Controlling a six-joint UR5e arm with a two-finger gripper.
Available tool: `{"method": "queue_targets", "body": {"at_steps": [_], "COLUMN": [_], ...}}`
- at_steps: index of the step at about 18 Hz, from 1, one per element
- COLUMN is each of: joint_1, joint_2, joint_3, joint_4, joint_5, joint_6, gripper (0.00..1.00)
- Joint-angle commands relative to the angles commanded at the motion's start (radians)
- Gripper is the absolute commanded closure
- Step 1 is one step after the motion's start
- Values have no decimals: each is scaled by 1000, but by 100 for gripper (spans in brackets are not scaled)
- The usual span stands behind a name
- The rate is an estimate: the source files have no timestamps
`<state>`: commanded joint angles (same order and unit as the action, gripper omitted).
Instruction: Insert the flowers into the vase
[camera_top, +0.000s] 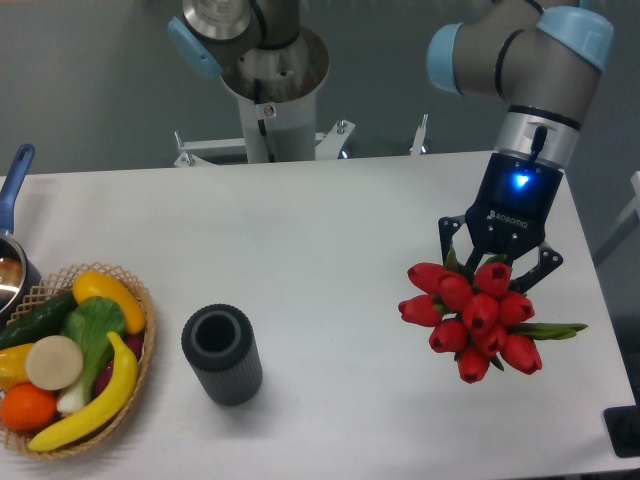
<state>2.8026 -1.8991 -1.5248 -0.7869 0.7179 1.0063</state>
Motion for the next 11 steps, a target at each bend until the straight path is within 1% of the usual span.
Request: {"method": "queue_targets", "body": {"at_steps": [5,11], "joint_1": [-5,-8], "joint_2": [2,-2], "joint_3": [9,20], "joint_4": [0,0], "joint_5": [-3,-43], "joint_6": [-23,-34], "gripper": [70,70]}}
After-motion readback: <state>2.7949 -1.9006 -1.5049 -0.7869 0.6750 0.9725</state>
